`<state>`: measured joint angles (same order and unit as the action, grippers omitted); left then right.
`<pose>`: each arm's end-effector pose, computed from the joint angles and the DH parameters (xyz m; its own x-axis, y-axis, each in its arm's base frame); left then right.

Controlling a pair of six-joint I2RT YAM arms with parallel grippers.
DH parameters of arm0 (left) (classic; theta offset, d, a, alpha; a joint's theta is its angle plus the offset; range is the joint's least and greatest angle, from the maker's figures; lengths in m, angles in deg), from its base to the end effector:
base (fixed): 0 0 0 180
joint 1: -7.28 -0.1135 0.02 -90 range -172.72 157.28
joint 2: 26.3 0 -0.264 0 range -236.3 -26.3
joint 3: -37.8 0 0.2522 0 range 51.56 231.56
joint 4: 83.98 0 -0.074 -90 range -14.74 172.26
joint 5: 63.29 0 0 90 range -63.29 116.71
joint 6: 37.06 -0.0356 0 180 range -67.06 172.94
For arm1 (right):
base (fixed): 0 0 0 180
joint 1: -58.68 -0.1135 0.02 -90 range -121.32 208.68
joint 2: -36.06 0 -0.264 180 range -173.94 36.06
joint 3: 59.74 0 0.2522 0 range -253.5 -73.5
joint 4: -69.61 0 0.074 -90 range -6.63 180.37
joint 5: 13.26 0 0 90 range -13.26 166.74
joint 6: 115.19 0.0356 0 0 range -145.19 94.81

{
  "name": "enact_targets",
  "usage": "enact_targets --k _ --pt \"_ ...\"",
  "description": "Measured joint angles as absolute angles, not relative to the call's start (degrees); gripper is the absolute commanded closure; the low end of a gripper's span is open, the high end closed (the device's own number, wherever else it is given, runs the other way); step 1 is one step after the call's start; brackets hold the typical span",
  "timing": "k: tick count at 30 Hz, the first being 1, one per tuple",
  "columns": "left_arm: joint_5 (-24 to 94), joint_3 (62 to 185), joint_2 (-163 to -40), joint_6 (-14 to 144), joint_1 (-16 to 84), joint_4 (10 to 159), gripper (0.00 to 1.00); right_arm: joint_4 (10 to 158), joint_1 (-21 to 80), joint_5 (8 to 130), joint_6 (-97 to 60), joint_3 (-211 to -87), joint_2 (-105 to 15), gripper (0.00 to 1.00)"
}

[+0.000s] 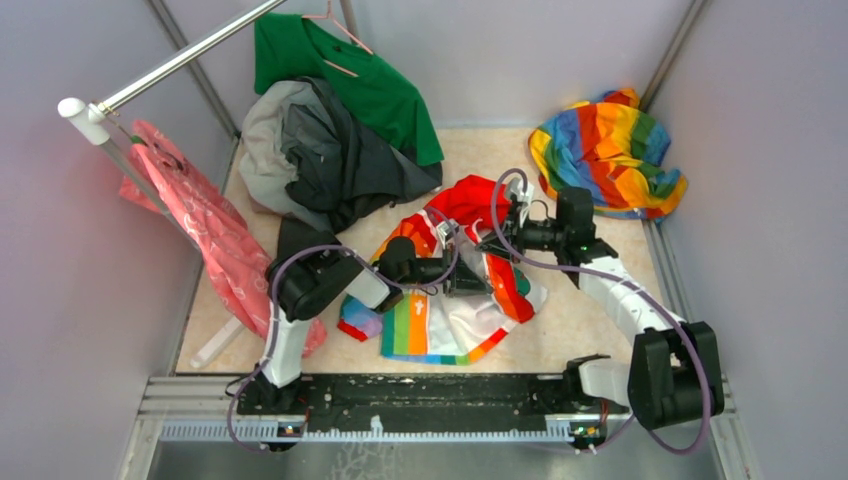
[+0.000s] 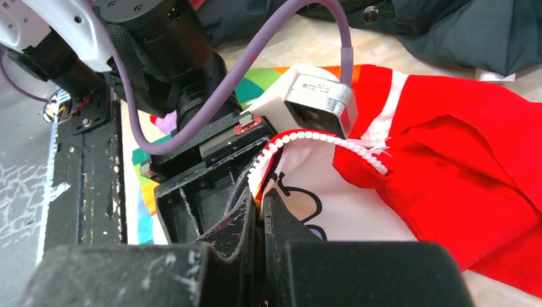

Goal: Zip up the jacket

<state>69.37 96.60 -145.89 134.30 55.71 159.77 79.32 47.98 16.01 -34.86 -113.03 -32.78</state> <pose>0.2298 -0.2954 0.1281 -0.9827 0.0123 -0.1846 0.1840 -0.0410 -0.9821 0.2402 0.0770 0.2531 -0.2679 -0.1342 -0.9541 -0.9241 0.3159 0.2150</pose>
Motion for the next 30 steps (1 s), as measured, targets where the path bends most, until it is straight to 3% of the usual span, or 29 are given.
enact_targets --k 19,25,30 --pt "73.32 98.15 -137.39 119.65 54.79 141.39 0.99 76.58 49.22 11.38 -33.94 -112.53 -32.56 1.00" --pt "71.75 92.23 -134.96 115.76 54.85 145.00 0.73 77.33 50.36 10.28 -34.14 -112.66 -32.34 1.00" --pt "69.78 88.60 -130.90 108.64 55.16 145.28 0.65 77.20 50.60 8.45 -34.62 -112.68 -32.32 1.00"
